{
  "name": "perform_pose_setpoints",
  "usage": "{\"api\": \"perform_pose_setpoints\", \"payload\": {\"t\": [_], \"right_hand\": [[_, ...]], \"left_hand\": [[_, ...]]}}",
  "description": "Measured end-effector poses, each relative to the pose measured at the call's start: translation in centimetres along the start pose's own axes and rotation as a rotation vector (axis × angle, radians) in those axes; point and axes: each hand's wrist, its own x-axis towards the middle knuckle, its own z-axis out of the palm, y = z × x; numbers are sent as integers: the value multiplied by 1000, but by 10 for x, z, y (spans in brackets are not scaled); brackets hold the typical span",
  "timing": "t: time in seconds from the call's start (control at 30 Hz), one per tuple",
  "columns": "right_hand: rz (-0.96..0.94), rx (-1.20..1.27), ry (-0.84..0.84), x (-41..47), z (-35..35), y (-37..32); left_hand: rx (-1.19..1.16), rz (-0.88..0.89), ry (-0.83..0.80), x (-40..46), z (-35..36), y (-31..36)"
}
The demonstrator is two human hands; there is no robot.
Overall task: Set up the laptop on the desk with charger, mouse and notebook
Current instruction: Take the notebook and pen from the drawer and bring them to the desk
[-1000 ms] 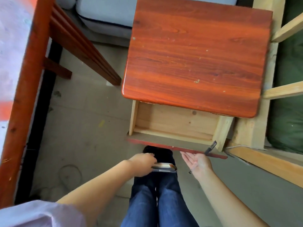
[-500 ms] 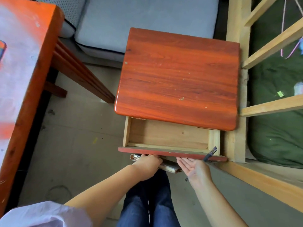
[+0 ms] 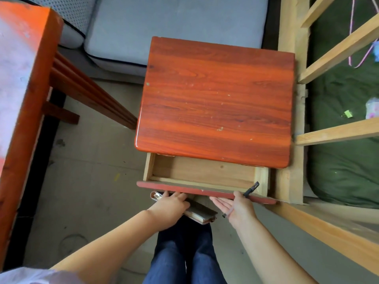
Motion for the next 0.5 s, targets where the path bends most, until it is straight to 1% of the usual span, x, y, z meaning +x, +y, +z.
{"api": "perform_pose_setpoints", "payload": {"t": [0.23, 0.33, 0.43, 0.5], "right_hand": [[-82, 142, -91, 1, 33, -37], [-60, 173, -133, 3, 38, -43], [-50, 210, -142, 0, 37, -36], [-83, 225, -156, -8, 36, -33]], "left_hand": [[68, -49, 108, 19, -55, -30], [30, -76, 136, 28, -68, -33], [-26, -103, 113, 26, -66, -29], [-97, -120, 54, 20, -62, -22]]}}
